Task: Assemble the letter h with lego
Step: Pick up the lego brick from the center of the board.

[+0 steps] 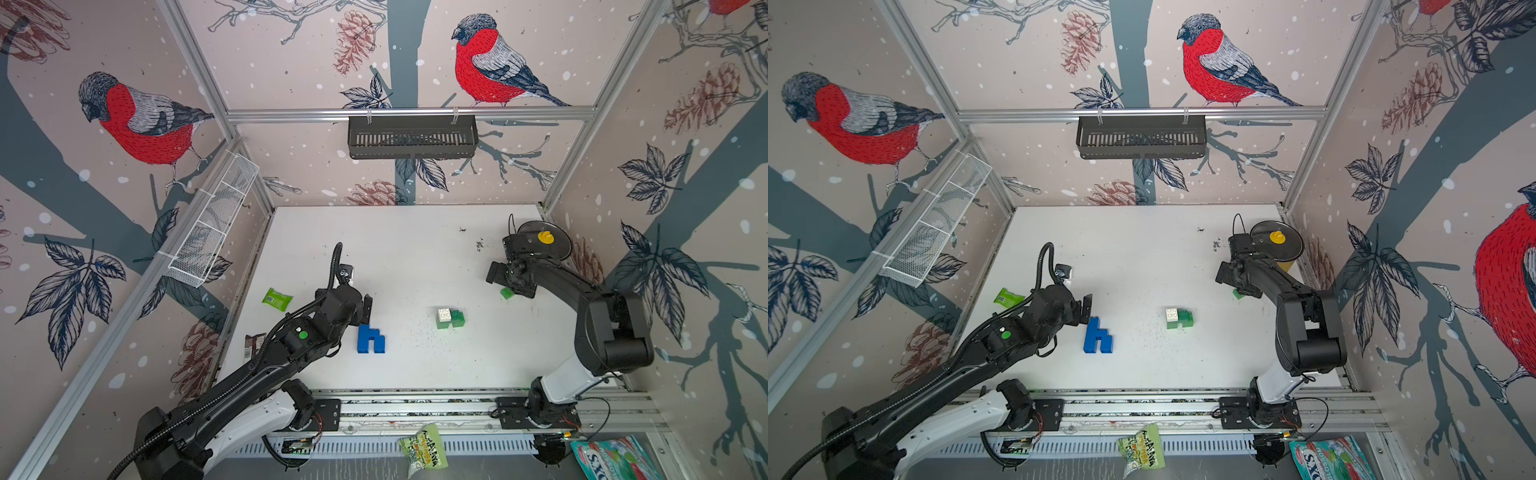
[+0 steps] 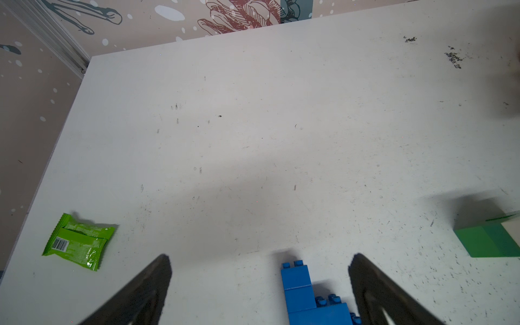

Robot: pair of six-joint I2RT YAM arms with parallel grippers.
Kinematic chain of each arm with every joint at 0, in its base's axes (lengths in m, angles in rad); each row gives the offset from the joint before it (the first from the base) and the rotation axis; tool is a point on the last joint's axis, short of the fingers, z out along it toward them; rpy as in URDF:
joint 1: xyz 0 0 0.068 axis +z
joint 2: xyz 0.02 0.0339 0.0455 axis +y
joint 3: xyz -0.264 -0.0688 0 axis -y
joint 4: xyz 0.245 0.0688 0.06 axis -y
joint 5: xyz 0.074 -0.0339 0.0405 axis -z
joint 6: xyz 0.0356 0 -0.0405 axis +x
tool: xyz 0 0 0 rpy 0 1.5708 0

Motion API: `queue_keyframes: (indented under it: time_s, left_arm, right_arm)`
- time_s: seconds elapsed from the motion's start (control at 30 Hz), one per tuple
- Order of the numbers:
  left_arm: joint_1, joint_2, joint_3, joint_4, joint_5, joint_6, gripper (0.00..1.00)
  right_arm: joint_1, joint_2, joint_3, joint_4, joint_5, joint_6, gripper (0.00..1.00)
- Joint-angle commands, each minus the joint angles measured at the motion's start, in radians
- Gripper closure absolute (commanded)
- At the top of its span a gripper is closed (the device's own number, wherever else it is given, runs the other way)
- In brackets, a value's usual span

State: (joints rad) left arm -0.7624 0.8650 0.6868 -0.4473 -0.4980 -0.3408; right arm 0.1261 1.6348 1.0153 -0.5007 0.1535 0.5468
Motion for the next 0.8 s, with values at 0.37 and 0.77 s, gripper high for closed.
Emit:
queue_keyframes:
  time_s: [0.37, 0.77]
  left_arm:
    - [0.002, 0.002, 0.005, 0.022, -0.011, -0.001, 0.01]
    - [0.002, 0.001, 0.004, 0.021, -0.014, -0.001, 0.02]
  right_arm:
    - [0.021, 0.07, -0.004, 0.091, -0.03, -0.019, 0.0]
    - [0.09, 0.056, -0.025, 0.079, -0.034, 0.005, 0.0]
